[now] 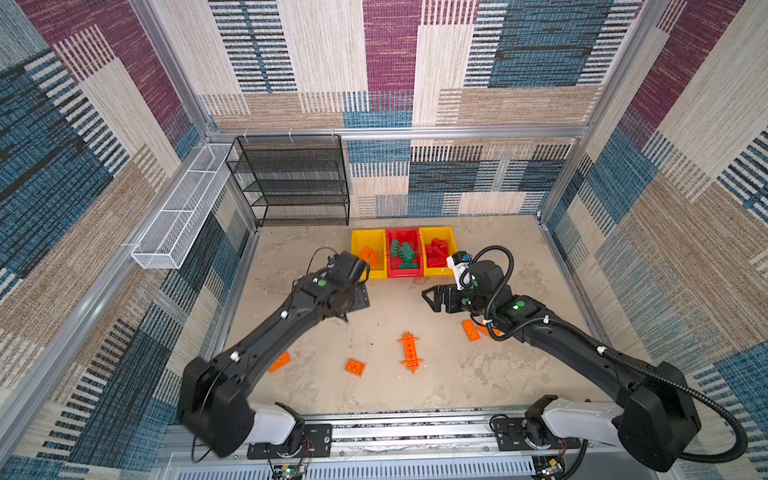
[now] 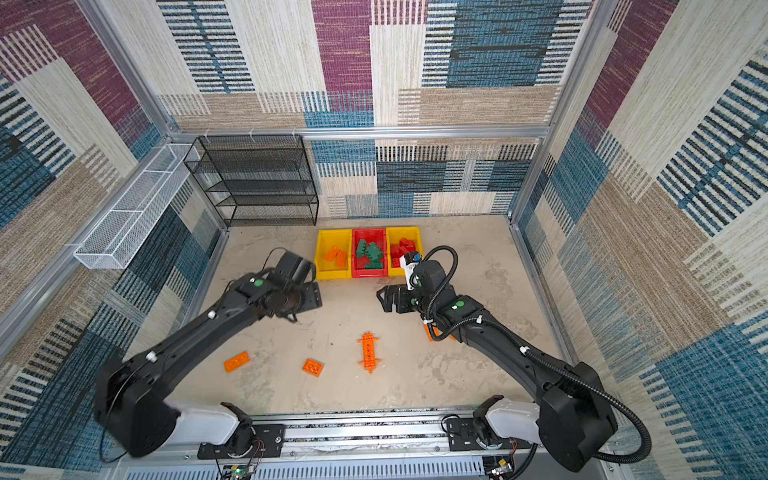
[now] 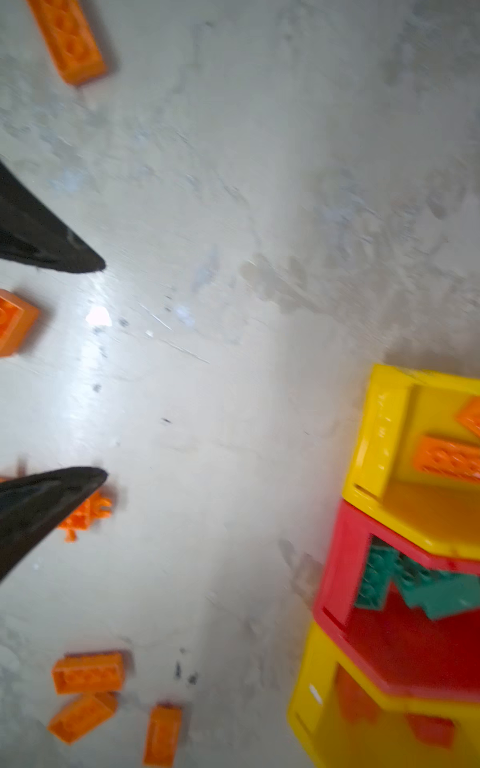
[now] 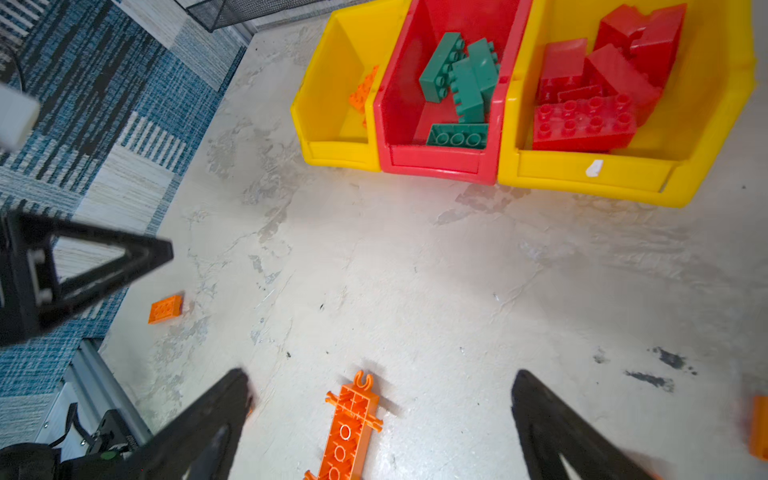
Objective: Sort the legos into containers by color
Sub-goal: 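Move the left gripper down to an orange four-stud square brick and grasp it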
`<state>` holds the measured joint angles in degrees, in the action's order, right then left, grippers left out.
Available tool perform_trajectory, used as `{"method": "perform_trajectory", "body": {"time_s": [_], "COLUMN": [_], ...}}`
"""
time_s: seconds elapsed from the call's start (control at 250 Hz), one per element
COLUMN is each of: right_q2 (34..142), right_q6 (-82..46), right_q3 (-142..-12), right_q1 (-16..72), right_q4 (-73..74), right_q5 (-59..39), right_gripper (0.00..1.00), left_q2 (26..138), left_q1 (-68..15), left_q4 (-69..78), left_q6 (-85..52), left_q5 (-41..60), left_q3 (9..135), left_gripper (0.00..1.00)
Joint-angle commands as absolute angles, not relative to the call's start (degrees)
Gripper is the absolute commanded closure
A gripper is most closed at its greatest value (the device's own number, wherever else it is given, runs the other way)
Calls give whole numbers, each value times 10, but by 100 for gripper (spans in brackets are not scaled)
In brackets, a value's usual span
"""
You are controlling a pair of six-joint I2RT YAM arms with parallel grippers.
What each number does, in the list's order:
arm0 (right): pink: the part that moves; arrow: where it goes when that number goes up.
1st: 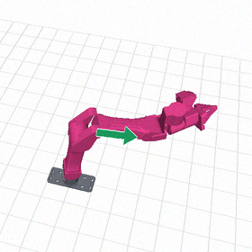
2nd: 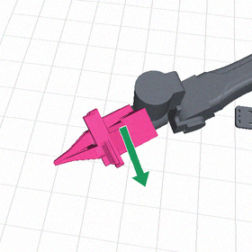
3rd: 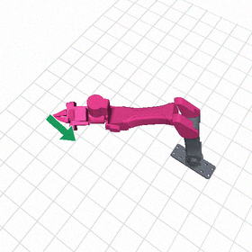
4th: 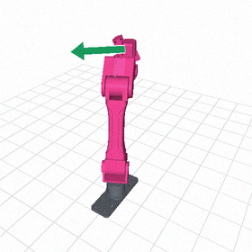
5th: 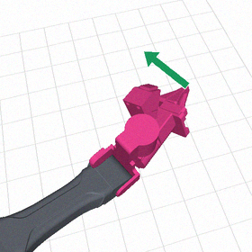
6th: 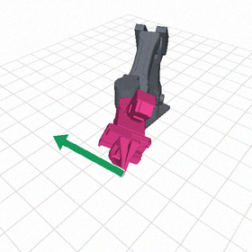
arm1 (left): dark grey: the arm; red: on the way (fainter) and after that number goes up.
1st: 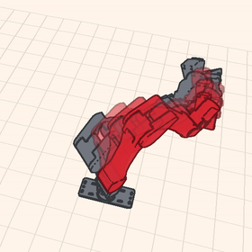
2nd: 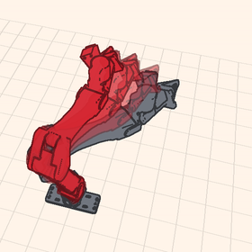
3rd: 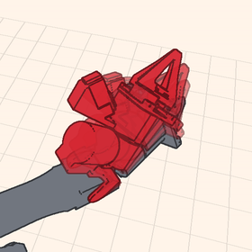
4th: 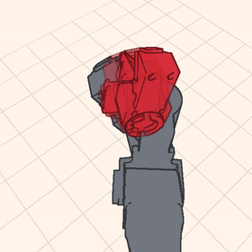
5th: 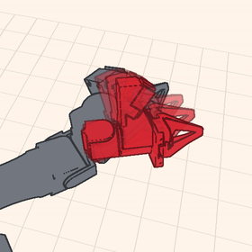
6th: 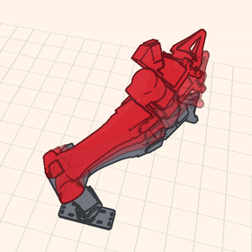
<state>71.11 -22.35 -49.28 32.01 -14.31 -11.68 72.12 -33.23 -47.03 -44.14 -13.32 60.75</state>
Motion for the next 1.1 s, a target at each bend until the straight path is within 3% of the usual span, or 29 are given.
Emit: {"method": "perform_trajectory", "body": {"time_s": [0.0, 0.188, 0.352, 0.672, 0.956, 1.096], "right_q2": [705, 715, 713, 701, 671, 658], "right_q6": [-210, -197, -202, -218, -221, -224], "right_q3": [-492, -502, -503, -490, -476, -466], "right_q1": [323, 328, 332, 334, 334, 334], "right_q4": [-119, -137, -142, -154, -179, -181], "right_q5": [-143, -136, -126, -111, -86, -83], "right_gripper": [0, 0, 0, 0, 0, 0], "left_q2": [626, 468, 418, 537, 651, 689], "left_q1": [-355, -404, -447, -474, -478, -478], "left_q4": [-534, -582, -569, -443, -409, -399], "left_q6": [-507, -565, -577, -465, -347, -337], "left_q5": [-177, -145, -137, -109, -95, -93], "left_q3": [529, 404, 342, 355, 409, 414], "left_gripper": [26, 26, 26, 24, 6, 5]}}
